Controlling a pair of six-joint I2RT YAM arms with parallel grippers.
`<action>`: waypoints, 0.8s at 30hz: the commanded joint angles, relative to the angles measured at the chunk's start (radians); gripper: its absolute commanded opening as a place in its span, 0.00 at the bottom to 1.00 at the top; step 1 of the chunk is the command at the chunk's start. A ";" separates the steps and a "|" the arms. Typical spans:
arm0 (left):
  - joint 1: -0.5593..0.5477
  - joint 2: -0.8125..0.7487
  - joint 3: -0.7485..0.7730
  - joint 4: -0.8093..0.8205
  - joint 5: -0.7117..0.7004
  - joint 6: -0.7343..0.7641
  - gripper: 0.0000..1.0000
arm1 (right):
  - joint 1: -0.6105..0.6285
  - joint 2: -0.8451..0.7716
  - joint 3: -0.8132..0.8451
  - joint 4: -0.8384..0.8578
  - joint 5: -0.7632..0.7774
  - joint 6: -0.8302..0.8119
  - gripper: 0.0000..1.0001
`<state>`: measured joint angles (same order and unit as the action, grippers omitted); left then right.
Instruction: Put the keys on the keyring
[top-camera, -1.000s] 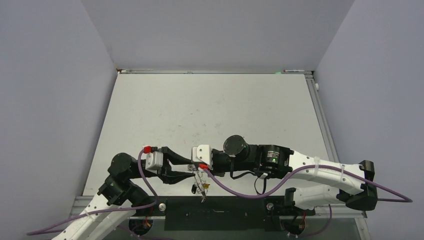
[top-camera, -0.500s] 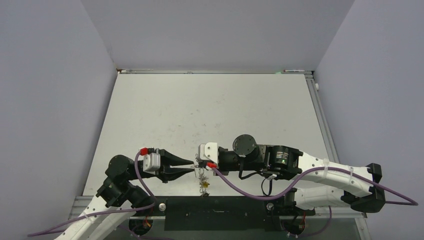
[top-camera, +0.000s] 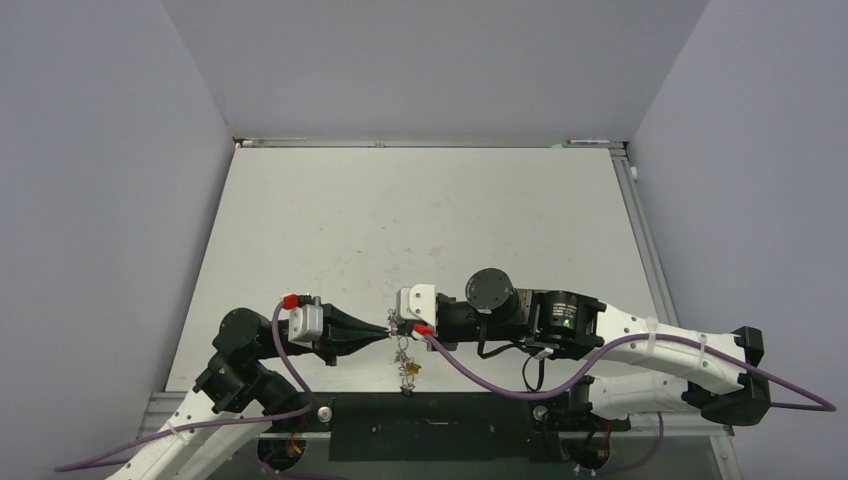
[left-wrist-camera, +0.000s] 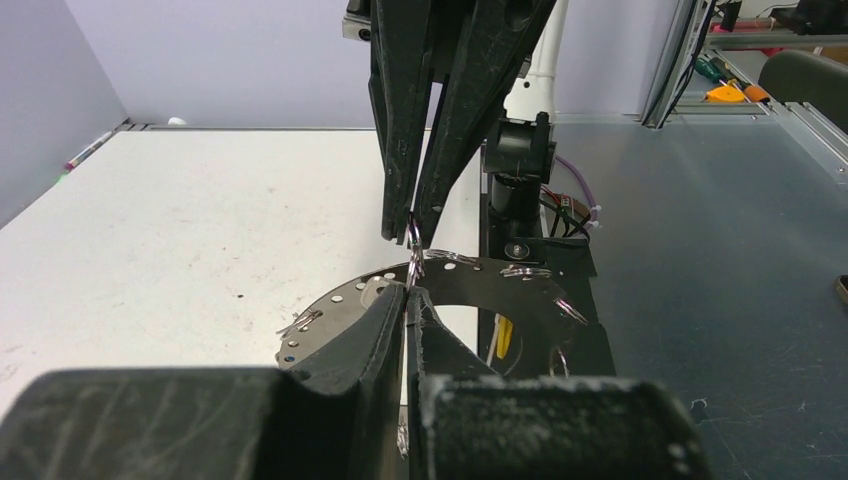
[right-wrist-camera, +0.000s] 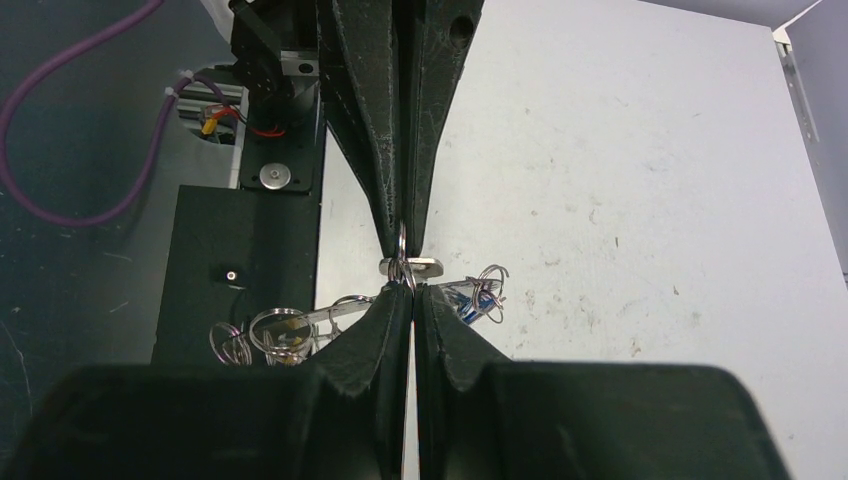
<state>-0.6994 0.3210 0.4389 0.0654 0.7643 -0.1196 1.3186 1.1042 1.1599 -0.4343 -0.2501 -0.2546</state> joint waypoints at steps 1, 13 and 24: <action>-0.001 0.008 0.014 0.043 0.012 -0.002 0.00 | 0.002 -0.032 -0.008 0.129 0.027 0.015 0.05; -0.002 0.029 0.000 0.070 0.031 -0.011 0.00 | 0.000 -0.116 -0.084 0.372 0.211 0.129 0.05; -0.002 0.002 0.008 0.027 -0.066 0.027 0.34 | 0.000 -0.126 -0.162 0.526 0.164 0.207 0.05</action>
<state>-0.6987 0.3374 0.4286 0.1276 0.7517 -0.1165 1.3228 1.0214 1.0027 -0.1108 -0.0853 -0.0944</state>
